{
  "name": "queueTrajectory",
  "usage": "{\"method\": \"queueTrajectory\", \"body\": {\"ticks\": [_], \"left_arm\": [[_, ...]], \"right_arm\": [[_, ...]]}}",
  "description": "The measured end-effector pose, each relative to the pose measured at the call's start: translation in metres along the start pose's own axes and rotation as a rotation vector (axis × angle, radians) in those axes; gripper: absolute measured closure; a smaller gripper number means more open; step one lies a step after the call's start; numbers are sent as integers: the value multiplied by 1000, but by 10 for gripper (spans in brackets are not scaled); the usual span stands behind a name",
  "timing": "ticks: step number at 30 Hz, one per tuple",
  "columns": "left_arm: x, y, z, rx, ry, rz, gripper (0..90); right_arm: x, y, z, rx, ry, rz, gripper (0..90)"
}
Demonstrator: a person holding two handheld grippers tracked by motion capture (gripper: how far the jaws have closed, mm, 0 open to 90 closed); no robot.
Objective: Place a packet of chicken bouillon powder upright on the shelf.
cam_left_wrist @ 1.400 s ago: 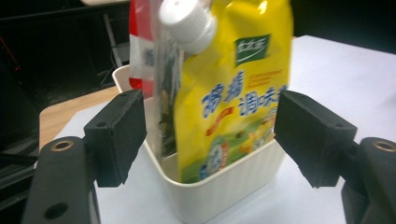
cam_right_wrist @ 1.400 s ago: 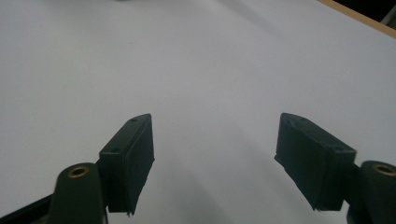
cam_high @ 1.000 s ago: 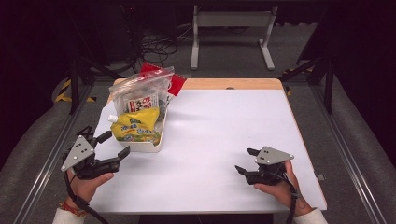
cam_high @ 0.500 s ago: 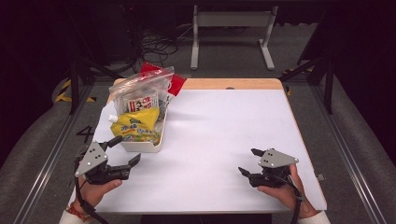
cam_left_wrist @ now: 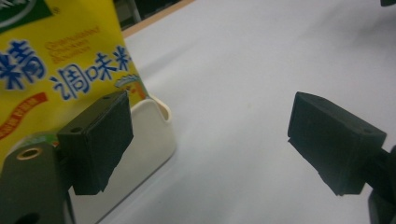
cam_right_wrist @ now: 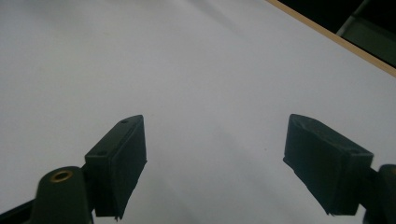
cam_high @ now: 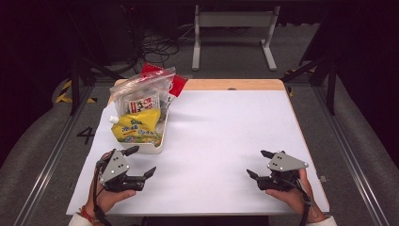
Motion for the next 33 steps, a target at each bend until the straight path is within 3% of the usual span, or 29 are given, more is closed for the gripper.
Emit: {"method": "queueTrajectory", "body": {"ticks": [10, 13, 19, 23, 28, 33], "left_arm": [[23, -15, 18, 35, -62, -69, 141], [28, -18, 20, 16, -82, -77, 140], [37, -25, 22, 34, -89, -112, 135], [42, -27, 24, 9, -110, -112, 130], [50, -31, 33, 21, -116, -150, 121], [52, -29, 37, 15, -126, -142, 114]], "right_arm": [[-3, -17, 7, -3, -30, -28, 185], [-5, -22, 9, -2, -41, -32, 177], [-8, -34, 12, 6, -45, -39, 158], [-10, -42, 13, 18, -54, -46, 122], [-12, -50, 13, 24, -58, -58, 108], [-12, -53, 15, 33, -65, -63, 108]]}}
Point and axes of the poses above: each handheld gripper's, and its own axes: x roughly forward along the jaws, y roughly out of its top, z roughly to its right, the point moved 7 cm from there along x, roughly forward along the jaws, and after that the axes turned 2 degrees about y, right-handed, at the moved point
